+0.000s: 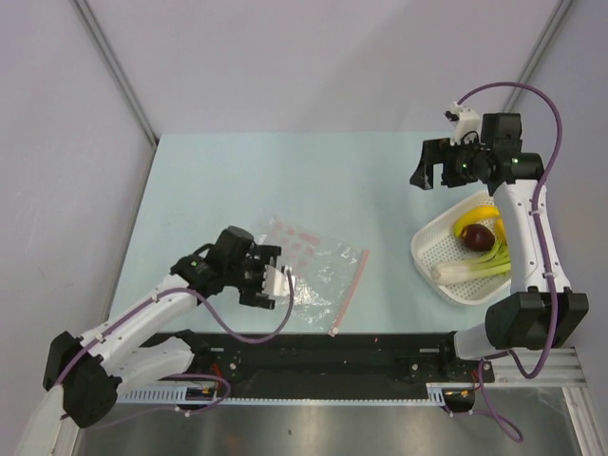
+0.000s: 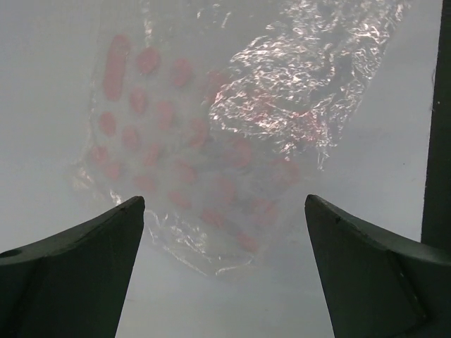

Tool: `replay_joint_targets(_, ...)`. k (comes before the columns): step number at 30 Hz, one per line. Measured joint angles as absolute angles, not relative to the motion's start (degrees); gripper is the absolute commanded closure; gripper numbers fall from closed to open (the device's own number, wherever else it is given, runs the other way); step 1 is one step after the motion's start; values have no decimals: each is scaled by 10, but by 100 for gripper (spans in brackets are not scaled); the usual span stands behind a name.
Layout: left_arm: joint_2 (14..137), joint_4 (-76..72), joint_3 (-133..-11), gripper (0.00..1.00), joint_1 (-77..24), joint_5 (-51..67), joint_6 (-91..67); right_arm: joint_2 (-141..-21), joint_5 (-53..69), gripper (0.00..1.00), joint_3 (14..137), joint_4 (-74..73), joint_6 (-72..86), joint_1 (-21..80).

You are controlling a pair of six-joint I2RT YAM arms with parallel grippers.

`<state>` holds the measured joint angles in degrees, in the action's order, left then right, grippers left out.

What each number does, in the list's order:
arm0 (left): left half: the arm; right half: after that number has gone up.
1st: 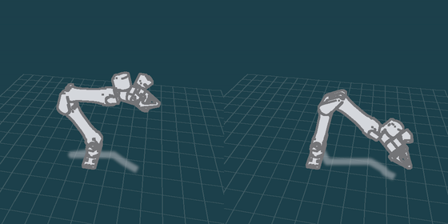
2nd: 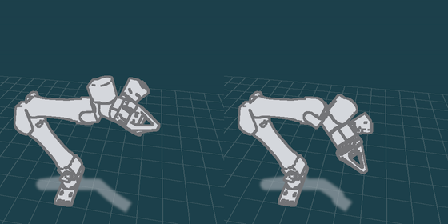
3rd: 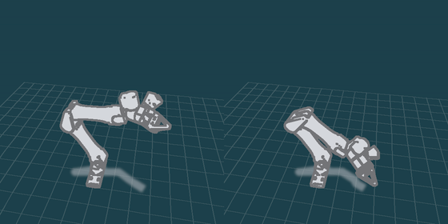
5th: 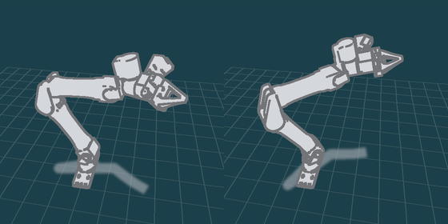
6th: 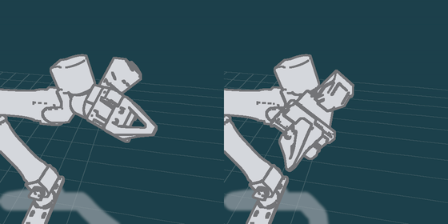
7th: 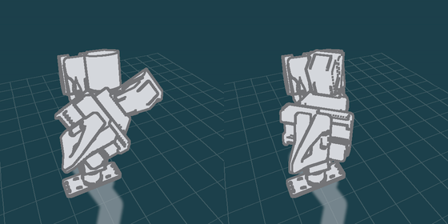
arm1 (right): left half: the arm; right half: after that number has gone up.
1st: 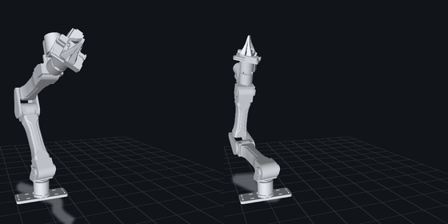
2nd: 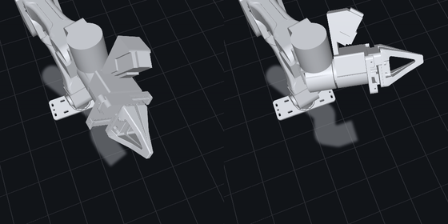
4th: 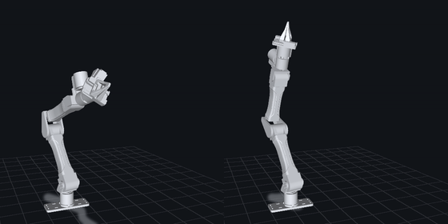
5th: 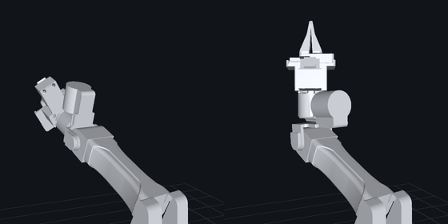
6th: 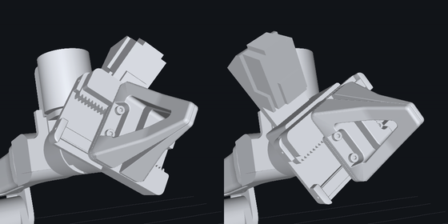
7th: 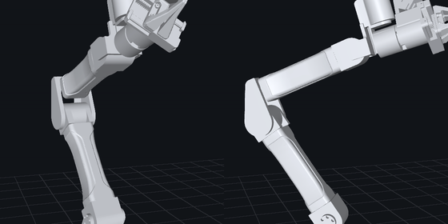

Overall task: Place the food in the zip-top bag and seal the zipper
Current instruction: Pick up the zipper food storage bag at the center of the board.

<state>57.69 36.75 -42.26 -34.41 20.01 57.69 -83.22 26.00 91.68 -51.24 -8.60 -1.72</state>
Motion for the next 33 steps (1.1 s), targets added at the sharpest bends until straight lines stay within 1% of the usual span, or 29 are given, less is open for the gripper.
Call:
replay_joint_targets(4, 562, 303, -352, 0, -404, 185, 654, -820, 261, 0, 911, -512, -86, -17)
replay_joint_targets(10, 579, 195, -279, 0, -471, 153, 721, -814, 264, 1, 908, -514, -86, -17)
replay_joint_targets(18, 614, 159, -257, 0, -518, 139, 771, -814, 264, 0, 908, -516, -87, -17)
replay_joint_targets(27, 646, 126, -253, 2, -527, 136, 783, -814, 264, 0, 908, -523, -91, -17)
replay_joint_targets(28, 647, 122, -252, 6, -527, 136, 783, -814, 264, 0, 908, -524, -91, -17)
replay_joint_targets(29, 650, 112, -251, 23, -527, 134, 783, -814, 264, 0, 908, -524, -91, -17)
replay_joint_targets(31, 664, 89, -250, 45, -528, 130, 777, -814, 264, 0, 908, -525, -91, -17)
replay_joint_targets(32, 675, 79, -250, 71, -528, 126, 769, -814, 264, 0, 908, -524, -90, -17)
replay_joint_targets(33, 691, 65, -251, 92, -529, 121, 760, -814, 265, 0, 908, -524, -87, -17)
